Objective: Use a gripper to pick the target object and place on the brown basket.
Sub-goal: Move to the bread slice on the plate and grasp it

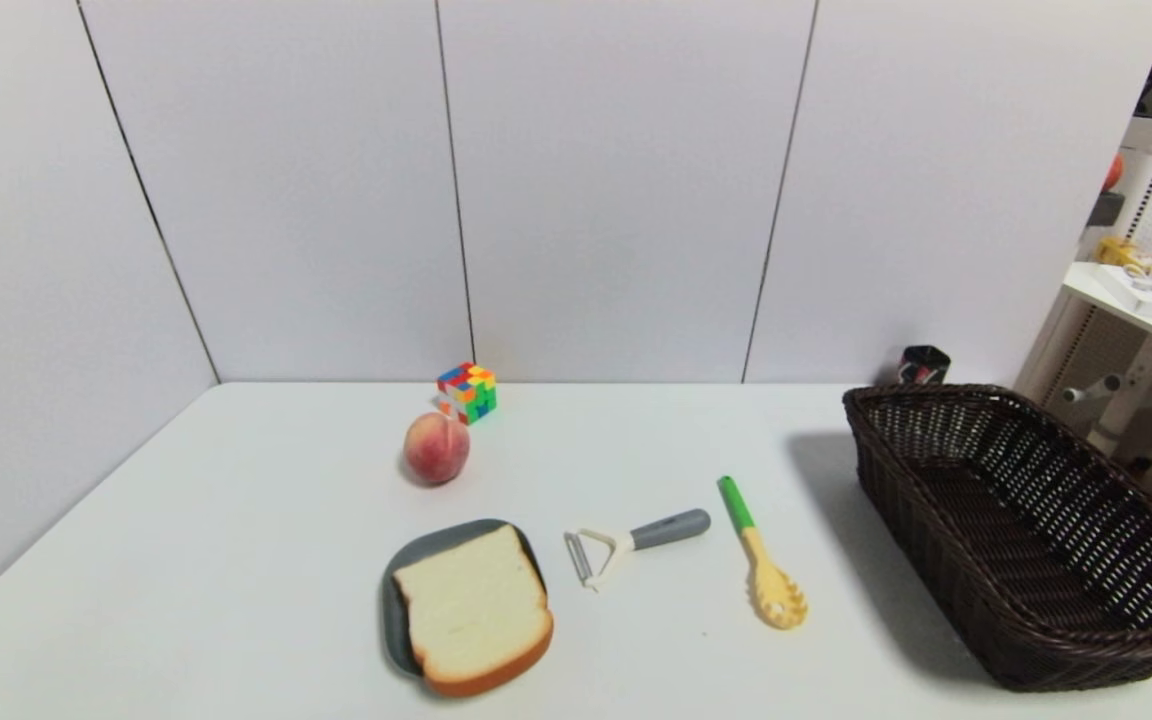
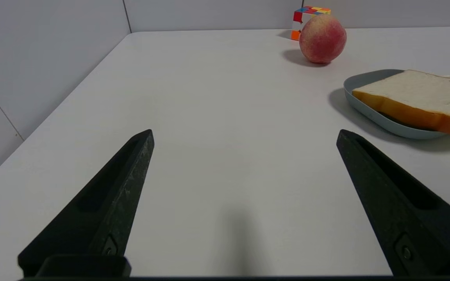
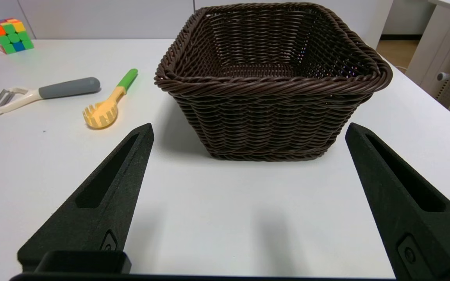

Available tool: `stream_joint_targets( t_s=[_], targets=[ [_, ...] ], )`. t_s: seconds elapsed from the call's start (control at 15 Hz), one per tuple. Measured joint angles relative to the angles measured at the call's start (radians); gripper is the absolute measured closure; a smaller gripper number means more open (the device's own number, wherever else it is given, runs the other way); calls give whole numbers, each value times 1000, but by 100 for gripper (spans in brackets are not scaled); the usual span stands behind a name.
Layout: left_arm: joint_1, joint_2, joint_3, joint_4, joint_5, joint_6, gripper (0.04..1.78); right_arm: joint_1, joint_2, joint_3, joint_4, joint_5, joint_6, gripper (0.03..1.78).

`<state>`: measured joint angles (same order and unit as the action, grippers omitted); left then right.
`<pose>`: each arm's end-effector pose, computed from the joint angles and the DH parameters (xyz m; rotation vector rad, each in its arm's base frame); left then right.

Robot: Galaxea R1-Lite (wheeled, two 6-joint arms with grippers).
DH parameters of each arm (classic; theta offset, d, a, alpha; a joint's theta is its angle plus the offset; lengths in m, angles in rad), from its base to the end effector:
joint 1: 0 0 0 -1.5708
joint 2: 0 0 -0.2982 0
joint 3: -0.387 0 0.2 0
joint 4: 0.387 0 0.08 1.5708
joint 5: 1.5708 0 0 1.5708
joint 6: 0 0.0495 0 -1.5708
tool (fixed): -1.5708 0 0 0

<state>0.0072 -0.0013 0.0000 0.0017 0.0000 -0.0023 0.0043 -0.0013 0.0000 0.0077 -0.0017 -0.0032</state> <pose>0.0164 0.0001 0.0753 -0.0023 0.0004 0.0072 0.0164 0.0000 0.0745 -0.0032 0.0064 0.0026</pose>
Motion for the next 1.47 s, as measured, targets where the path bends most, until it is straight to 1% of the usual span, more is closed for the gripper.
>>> stream_joint_targets(
  t_s=[0.2, 0.4, 0.53, 0.6, 0.73, 0.8, 0.87, 1.0, 1.13, 1.2, 1.33, 1.47],
  targets=[
    [0, 0, 0, 0, 0, 0, 13, 0, 16, -16, 0, 0, -4, 12],
    [0, 0, 0, 0, 0, 0, 13, 3, 103, -143, -9, 19, -13, 12],
    [0, 0, 0, 0, 0, 0, 13, 24, 201, -249, -34, 60, -40, 12],
    [0, 0, 0, 0, 0, 0, 13, 43, 255, -303, -53, 91, -61, 12],
    [0, 0, 0, 0, 0, 0, 13, 94, 376, -410, -70, 159, -133, 12],
    [0, 0, 0, 0, 0, 0, 13, 119, 439, -457, -70, 186, -181, 12],
    [0, 0, 0, 0, 0, 0, 13, 149, 506, -506, -68, 206, -236, 12],
    [0, 0, 0, 0, 0, 0, 13, 231, 631, -592, -65, 251, -344, 12],
    [0, 0, 0, 0, 0, 0, 13, 358, 746, -655, -63, 322, -443, 12],
    [0, 0, 0, 0, 0, 0, 13, 415, 796, -670, -65, 353, -483, 12],
    [0, 0, 0, 0, 0, 0, 13, 519, 893, -685, -68, 394, -551, 11],
    [0, 0, 0, 0, 0, 0, 13, 589, 981, -689, -65, 403, -577, 11]
  ],
)
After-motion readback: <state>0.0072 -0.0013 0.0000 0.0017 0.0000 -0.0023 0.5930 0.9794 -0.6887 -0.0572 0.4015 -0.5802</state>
